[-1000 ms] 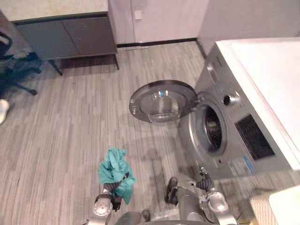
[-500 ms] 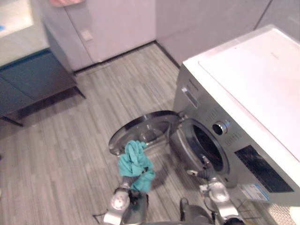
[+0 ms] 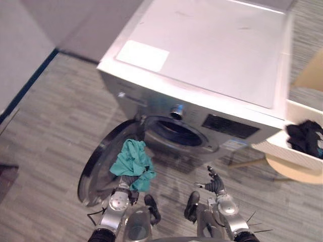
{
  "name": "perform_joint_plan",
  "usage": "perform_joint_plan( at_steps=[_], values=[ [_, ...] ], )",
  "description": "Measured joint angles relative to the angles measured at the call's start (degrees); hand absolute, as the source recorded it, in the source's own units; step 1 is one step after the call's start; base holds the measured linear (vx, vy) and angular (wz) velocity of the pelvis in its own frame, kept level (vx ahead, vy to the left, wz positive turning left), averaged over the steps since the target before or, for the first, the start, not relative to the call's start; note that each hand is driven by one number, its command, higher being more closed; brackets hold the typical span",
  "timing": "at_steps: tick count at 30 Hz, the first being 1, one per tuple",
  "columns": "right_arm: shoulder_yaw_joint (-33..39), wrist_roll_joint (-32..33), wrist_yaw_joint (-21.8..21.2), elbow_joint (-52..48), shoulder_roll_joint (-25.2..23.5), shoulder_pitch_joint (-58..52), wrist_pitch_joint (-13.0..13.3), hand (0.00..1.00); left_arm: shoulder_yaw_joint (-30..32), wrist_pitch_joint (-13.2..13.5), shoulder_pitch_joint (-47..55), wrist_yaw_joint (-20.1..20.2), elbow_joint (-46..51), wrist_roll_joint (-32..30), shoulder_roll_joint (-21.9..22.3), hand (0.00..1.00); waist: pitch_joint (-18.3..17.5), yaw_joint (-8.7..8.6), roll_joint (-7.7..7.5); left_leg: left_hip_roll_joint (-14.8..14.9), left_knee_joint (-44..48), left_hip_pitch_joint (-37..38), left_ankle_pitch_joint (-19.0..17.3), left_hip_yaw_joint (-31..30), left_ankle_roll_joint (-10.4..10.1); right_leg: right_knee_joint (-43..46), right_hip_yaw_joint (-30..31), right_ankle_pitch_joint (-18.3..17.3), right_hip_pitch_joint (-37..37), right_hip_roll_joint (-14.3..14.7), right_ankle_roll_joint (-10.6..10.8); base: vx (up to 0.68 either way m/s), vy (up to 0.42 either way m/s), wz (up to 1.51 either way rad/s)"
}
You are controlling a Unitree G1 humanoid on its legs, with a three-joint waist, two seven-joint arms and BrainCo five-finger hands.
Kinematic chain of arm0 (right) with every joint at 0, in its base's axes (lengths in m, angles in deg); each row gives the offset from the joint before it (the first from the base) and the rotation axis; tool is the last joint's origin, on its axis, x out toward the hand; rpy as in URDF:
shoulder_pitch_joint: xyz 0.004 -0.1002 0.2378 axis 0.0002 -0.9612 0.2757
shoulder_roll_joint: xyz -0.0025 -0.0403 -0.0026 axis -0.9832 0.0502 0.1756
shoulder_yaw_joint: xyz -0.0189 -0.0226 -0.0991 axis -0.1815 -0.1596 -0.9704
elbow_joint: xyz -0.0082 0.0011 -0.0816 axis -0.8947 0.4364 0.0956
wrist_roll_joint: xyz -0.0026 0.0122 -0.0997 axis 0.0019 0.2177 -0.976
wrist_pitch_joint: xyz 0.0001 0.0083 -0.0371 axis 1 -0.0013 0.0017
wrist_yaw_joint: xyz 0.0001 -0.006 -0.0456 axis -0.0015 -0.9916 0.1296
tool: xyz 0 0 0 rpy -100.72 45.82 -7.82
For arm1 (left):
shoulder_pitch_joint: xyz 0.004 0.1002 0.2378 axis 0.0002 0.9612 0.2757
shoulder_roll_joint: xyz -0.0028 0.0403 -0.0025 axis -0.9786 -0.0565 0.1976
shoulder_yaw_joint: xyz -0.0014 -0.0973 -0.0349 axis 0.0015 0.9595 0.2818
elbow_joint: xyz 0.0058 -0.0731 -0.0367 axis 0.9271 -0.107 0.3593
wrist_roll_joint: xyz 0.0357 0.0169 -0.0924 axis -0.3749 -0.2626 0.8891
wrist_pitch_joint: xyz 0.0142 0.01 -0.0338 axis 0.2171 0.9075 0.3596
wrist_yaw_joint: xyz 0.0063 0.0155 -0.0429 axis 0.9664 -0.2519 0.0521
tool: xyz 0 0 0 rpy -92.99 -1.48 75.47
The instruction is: Pick up the laundry basket with both hands and put the clothes into the washing machine.
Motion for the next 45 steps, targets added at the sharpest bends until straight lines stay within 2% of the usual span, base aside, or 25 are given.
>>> perform_joint_plan(
  at_steps=[2, 3, 4, 6, 7, 8, 9, 10, 12, 13, 14, 16, 17, 19, 23, 27, 29, 32, 34, 36, 39, 42, 43, 45],
  values=[
    [0.27, 0.06, 0.93, 0.01, 0.86, -1.26, 0.00, 0.00, 1.04, -0.08, 0.42, -0.01, -0.20, 0.06, 0.84, 1.00, 0.39, -0.29, 0.33, 4.07, 8.07, -2.23, -1.67, -0.98, -0.84, -0.19, 1.40, -0.79, 0.31, 2.25, -0.58, 0.02, -0.153, -0.53],
    [0.26, 0.15, 1.06, 0.02, 1.17, -1.45, -0.01, 0.00, 1.04, -0.10, 0.44, -0.01, -0.23, 0.08, 0.97, 1.00, 0.59, -0.25, 0.35, 4.91, 10.68, -3.08, -1.65, -1.77, -0.83, -0.19, 1.64, -0.83, 0.49, 2.62, -0.75, 0.02, -0.116, -0.62],
    [0.25, 1.69, 1.72, 0.01, 2.52, -1.85, 0.00, 0.00, 1.07, -0.17, 0.86, -0.14, -0.23, 0.25, 1.74, 1.00, 1.21, -0.26, 0.98, 5.69, 16.46, -4.79, -1.63, -7.45, -0.82, 0.26, 3.74, -0.40, 1.01, 3.82, -1.41, 0.03, -0.057, -0.54],
    [0.46, 2.34, 2.01, 0.01, 2.55, -1.76, 0.02, 0.00, 1.01, -0.19, 1.23, -0.16, -0.29, 0.76, 2.05, 1.00, 1.84, -0.29, 1.36, 4.98, 17.79, -5.88, -2.07, -11.36, -1.07, 0.46, 4.85, -0.36, 1.23, 4.03, -1.44, 0.03, -0.006, -0.52],
    [1.47, 2.67, 2.17, 0.03, 2.97, -1.57, 0.01, 0.00, 1.04, -0.19, 1.31, -0.22, -0.19, 0.89, 2.13, 1.00, 2.57, -0.33, 1.00, 2.83, 15.34, -5.86, -3.02, -15.77, -1.18, 1.10, 6.60, -0.33, 0.22, 3.98, -1.38, 0.02, 0.052, -0.57],
    [1.81, 2.70, 2.24, 0.01, 3.29, -1.26, 0.04, 0.00, 1.06, -0.19, 1.17, -0.33, -0.12, 1.38, 2.02, 1.00, 2.62, -0.28, 1.64, 1.99, 13.37, -5.83, -3.30, -17.52, -1.45, 1.97, 7.53, -0.28, -0.84, 3.97, -1.29, 0.01, 0.088, -0.75],
    [2.22, 2.76, 2.41, 0.01, 4.13, -0.39, 0.05, 0.00, 1.15, -0.18, 0.59, -0.91, -0.04, 2.42, 1.75, 1.00, 3.16, -0.21, 1.77, 1.07, 10.53, -5.80, -4.39, -18.13, -2.98, 4.81, 9.17, -0.66, -4.11, 4.02, -0.70, -0.01, 0.081, -0.56],
    [2.52, 2.81, 2.52, -0.09, 4.24, 0.07, 0.10, 0.00, 1.23, -0.19, 0.21, -1.37, -0.08, 2.60, 1.68, 1.00, 3.65, -0.28, 1.67, 0.86, 10.21, -5.81, -4.89, -18.03, -3.23, 6.24, 9.76, -0.84, -5.80, 3.79, -0.46, -0.03, 0.115, -0.44],
    [3.35, 3.81, 3.71, -1.74, 4.15, 2.69, 0.00, 0.00, 1.64, -0.21, -6.17, -2.95, 0.14, 4.35, 1.45, 1.00, 9.37, -0.14, 0.49, -0.29, 14.83, -9.82, -5.54, -16.56, -2.25, 12.54, 11.34, -1.00, -11.68, 1.85, -0.22, -0.09, 0.110, -0.20],
    [3.42, 4.05, 3.97, -2.74, 4.04, 3.09, -0.03, 0.00, 1.78, -0.22, -7.41, -3.38, 0.33, 4.83, 1.46, 1.00, 10.22, -0.19, 0.43, -0.49, 16.86, -11.36, -5.63, -16.39, -2.11, 14.39, 11.71, -1.00, -13.44, 1.53, -0.23, -0.21, 0.098, -0.17],
    [3.75, 4.58, 4.78, -5.66, 3.30, 3.57, 0.02, 0.00, 2.57, -0.17, -9.36, -4.71, 1.32, 5.61, 1.86, 1.00, 11.00, -0.38, -0.07, -0.45, 21.41, -15.83, -6.48, -16.18, -1.43, 18.84, 12.79, -1.70, -18.27, 0.62, 0.29, -0.20, 0.080, -0.14],
    [3.69, 5.95, 6.20, -9.58, 2.29, 4.10, 0.09, 0.00, 4.60, -0.06, -11.37, -6.83, 3.10, 7.95, 3.09, 1.00, 11.59, -0.48, 0.27, 0.99, 28.24, -21.44, -11.94, -16.33, -0.33, 24.95, 12.98, -4.96, -24.03, 0.10, 0.77, -0.22, 0.108, -0.16],
    [3.74, 6.91, 7.27, -12.39, 1.62, 4.25, 0.07, 0.00, 5.29, 0.00, -13.62, -7.89, 3.48, 9.94, 3.47, 1.00, 12.53, -0.59, -0.19, 1.57, 32.19, -24.55, -14.45, -16.55, 0.26, 29.28, 13.18, -6.45, -27.53, -0.15, 0.82, -0.15, 0.064, -0.03],
    [3.63, 7.68, 8.26, -16.45, 0.93, 4.58, 0.09, 0.00, 5.69, -0.01, -16.68, -8.97, 4.42, 12.33, 3.60, 1.00, 13.24, -0.42, -1.27, 1.91, 37.61, -29.89, -16.22, -16.80, 0.65, 34.48, 14.02, -8.02, -33.14, -0.87, 0.79, -0.21, 0.015, 0.00],
    [3.72, 8.82, 11.20, -24.37, -1.23, 9.40, 0.30, 0.00, 7.96, 0.09, -22.58, -12.14, 10.17, 16.73, 5.42, 1.00, 14.76, -0.17, -1.49, 4.84, 51.48, -45.55, -20.09, -18.61, 1.48, 45.53, 14.69, -9.61, -48.01, -0.62, 0.14, -0.21, 0.018, -0.11],
    [3.74, 8.75, 12.29, -26.98, -2.21, 11.32, 0.70, 0.00, 9.53, -0.07, -29.58, -14.12, 11.67, 17.64, 5.25, 1.00, 15.84, -0.36, -1.54, 5.61, 62.22, -54.50, -23.14, -20.49, 1.54, 56.28, 15.80, -12.31, -57.34, -1.12, -0.28, -0.11, -0.029, 0.01],
    [4.48, 8.64, 12.31, -29.97, -2.06, 11.52, 1.29, 0.00, 10.11, -0.19, -35.87, -15.00, 12.30, 17.60, 3.11, 1.00, 15.94, -0.89, -1.64, 5.58, 68.51, -59.91, -24.67, -22.32, 1.54, 62.68, 15.89, -14.15, -62.35, -2.02, -0.52, -0.09, -0.048, 0.19],
    [5.48, 8.62, 11.95, -31.99, -1.92, 12.14, 2.36, 0.00, 9.99, -1.04, -43.54, -15.17, 12.89, 17.55, -2.24, 1.00, 16.08, -1.81, -1.93, 5.46, 72.99, -64.03, -25.25, -23.94, 1.48, 67.14, 15.84, -15.37, -65.93, -2.56, -0.43, -0.11, -0.051, 0.13],
    [5.62, 8.64, 11.42, -33.60, -1.80, 12.20, 2.91, 0.00, 9.26, -1.38, -50.68, -15.35, 14.14, 17.54, -5.50, 1.00, 16.11, -2.12, -2.05, 5.33, 73.64, -66.53, -25.03, -24.56, 1.16, 67.67, 15.42, -15.23, -67.85, -2.94, -0.63, -0.11, -0.040, 0.11],
    [6.29, 8.64, 10.71, -33.93, -1.79, 12.20, 3.26, 0.00, 8.29, -1.44, -54.38, -15.44, 14.14, 17.54, -6.68, 1.00, 16.12, -2.19, -2.26, 5.36, 73.45, -67.34, -24.83, -24.64, 0.78, 67.63, 15.35, -15.32, -68.51, -3.03, -0.81, -0.06, -0.040, 0.12],
    [6.54, 8.69, 10.25, -34.64, -1.90, 12.51, 4.24, 0.00, 4.17, -1.63, -63.41, -16.33, 13.91, 17.58, -9.08, 1.00, 16.14, -2.68, -2.98, 5.39, 72.75, -69.64, -23.72, -24.83, 0.40, 67.11, 15.01, -15.09, -70.23, -3.13, -0.99, 0.00, -0.044, 0.12],
    [6.70, 8.73, 8.82, -35.52, -1.99, 13.18, 4.84, 0.00, -0.73, -1.68, -71.46, -16.34, 11.44, 17.51, -10.47, 1.00, 16.32, -3.49, -3.49, 5.42, 72.53, -71.56, -23.16, -25.00, 0.87, 66.69, 14.59, -14.18, -71.96, -3.14, -1.78, 0.06, 0.000, -0.02],
    [6.69, 8.74, 8.50, -35.83, -2.03, 13.19, 4.94, 0.00, -1.53, -1.72, -73.15, -16.30, 10.40, 17.49, -10.73, 0.00, 16.41, -3.63, -3.70, 5.44, 72.48, -71.88, -23.15, -24.99, 0.86, 66.63, 14.55, -14.16, -72.28, -3.10, -1.81, 0.07, 0.008, -0.06],
    [6.69, 8.89, 8.06, -36.30, -2.12, 13.31, 5.28, 0.00, -3.72, -1.92, -79.21, -16.09, 5.29, 16.77, -11.89, 0.00, 16.50, -4.46, -3.95, 5.57, 72.07, -72.71, -23.15, -24.96, 0.86, 66.09, 14.27, -14.15, -73.04, -2.96, -1.83, 0.08, 0.009, -0.04]
  ],
)
